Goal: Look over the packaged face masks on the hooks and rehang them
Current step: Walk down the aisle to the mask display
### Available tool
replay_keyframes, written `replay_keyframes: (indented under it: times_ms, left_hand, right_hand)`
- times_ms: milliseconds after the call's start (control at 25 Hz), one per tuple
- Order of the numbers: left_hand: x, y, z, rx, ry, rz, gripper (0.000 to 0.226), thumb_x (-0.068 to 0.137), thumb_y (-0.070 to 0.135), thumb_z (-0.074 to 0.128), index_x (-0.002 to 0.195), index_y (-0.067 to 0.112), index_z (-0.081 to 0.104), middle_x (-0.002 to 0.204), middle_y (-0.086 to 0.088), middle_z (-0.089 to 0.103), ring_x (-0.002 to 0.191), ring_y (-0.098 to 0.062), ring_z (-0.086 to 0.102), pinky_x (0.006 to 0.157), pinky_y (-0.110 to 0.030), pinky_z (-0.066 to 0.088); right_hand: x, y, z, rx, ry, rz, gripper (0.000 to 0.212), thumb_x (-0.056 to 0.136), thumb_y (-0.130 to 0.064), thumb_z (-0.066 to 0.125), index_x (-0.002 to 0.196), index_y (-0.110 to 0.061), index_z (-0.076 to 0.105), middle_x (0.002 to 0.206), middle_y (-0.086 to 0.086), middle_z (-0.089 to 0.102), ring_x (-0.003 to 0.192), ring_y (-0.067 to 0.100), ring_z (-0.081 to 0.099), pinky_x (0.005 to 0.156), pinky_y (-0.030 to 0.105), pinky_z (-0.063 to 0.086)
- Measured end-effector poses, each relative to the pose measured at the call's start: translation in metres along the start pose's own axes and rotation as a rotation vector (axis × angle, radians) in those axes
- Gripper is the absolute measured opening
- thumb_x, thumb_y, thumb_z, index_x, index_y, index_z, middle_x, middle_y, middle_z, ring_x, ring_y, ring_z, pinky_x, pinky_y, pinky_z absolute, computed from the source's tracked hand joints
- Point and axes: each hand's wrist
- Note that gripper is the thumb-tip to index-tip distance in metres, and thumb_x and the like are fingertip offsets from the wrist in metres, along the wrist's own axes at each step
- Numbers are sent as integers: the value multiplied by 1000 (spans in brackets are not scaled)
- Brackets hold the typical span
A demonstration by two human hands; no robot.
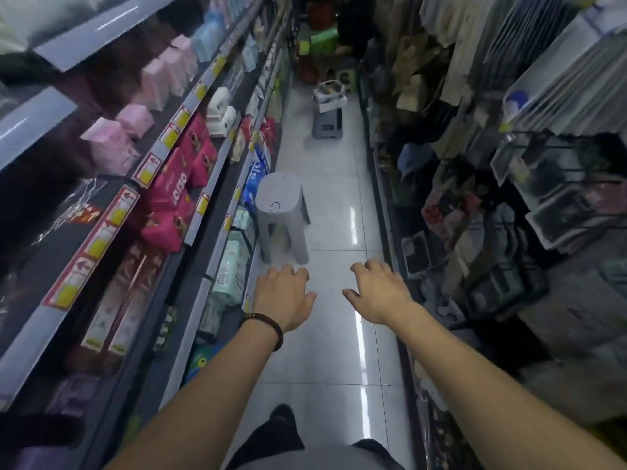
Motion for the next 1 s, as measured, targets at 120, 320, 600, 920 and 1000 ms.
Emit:
replay_keyframes:
  times_ms: [120, 320, 600, 920, 1000]
  left_hand:
    - [92, -14, -11, -20, 11, 54, 48, 103, 55, 50, 139, 26, 60, 132, -7, 66, 119, -33, 61, 93, -43, 48]
    - [239, -23, -40, -65, 21, 221, 45, 105, 51, 49, 139, 24, 59, 133, -6, 63, 118, -32, 60, 96, -43, 46]
    - [399, 16, -109, -58, 53, 438, 47, 105, 52, 48, 144, 26, 57, 139, -6, 61, 124, -32, 57, 103, -47, 45]
    - [528, 112, -154, -83, 137, 574, 40, 103, 53, 51, 134, 28, 60, 132, -1, 63, 120, -29, 59, 101, -46, 49]
    - [552, 135, -164, -75, 173, 624, 40, 102, 55, 52, 132, 29, 60, 129, -1, 64, 118, -29, 60, 98, -45, 50]
  right_hand:
    - [77, 14, -25, 7, 1, 53, 63, 108, -57, 47, 157, -18, 42, 155, 15, 49, 141, 36, 47, 115, 52, 44]
    - [179, 32, -67, 36, 24, 212, 63, 107, -58, 48, 157, -20, 41, 155, 13, 47, 143, 35, 45, 117, 50, 41]
    - [274, 90, -141, 94, 108, 387, 64, 105, -59, 50, 156, -22, 42, 153, 12, 47, 140, 36, 47, 113, 50, 44]
    - [353, 175, -183, 203, 267, 462, 61, 108, -53, 50, 156, -17, 39, 153, 13, 43, 141, 34, 43, 111, 44, 47]
    - [364, 194, -193, 211, 301, 495, 62, 107, -54, 51, 155, -17, 40, 153, 13, 44, 140, 35, 44, 112, 46, 47]
Point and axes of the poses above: each hand's wrist, its own x-axis towards the middle knuckle, its own z-axis out of the palm, y = z × x
